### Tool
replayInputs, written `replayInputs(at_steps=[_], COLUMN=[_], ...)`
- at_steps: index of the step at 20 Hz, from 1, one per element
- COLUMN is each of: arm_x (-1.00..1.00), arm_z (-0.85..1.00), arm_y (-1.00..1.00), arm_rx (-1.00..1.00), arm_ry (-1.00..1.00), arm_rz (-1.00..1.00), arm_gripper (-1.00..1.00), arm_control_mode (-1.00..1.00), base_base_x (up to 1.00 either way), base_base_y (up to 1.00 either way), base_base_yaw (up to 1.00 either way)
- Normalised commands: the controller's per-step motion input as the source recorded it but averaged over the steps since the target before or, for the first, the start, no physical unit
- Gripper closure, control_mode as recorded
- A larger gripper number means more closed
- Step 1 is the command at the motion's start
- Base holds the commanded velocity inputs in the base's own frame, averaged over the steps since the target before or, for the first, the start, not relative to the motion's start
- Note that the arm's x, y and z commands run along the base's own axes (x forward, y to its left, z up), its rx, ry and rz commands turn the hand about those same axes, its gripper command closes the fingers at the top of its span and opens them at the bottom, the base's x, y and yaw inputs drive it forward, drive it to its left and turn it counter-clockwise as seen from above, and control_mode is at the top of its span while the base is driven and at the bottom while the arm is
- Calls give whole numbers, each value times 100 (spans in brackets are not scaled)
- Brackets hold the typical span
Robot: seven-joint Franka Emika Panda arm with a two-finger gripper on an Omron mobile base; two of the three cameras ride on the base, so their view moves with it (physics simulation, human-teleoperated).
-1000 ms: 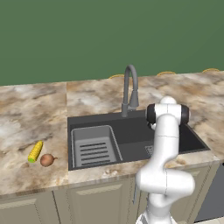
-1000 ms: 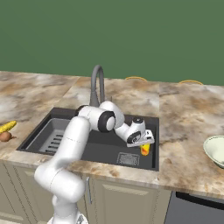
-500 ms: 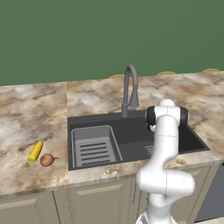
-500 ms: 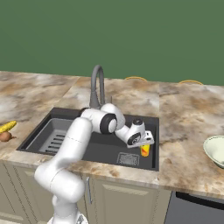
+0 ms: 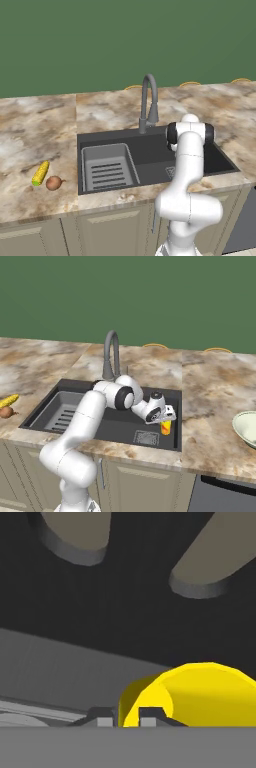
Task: Remove the onion and corn from the sink. Then move the bowl and cup from the counter to the sink for washing.
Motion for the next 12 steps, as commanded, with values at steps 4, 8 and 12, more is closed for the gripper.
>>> replayInputs(at_steps=[4, 8, 12], arm_x=[0, 0, 0], arm_z=[-15, -1, 11], arm_y=[-12, -14, -11], arm_rx=[0, 0, 3], arm_ry=[0, 0, 0], arm_rz=[-2, -4, -1], arm_gripper=[-100, -100, -100], arm_control_mode=[-100, -100, -100], base_base_x=[0, 0, 0], base_base_y=[0, 0, 0], base_base_yaw=[0, 0, 0])
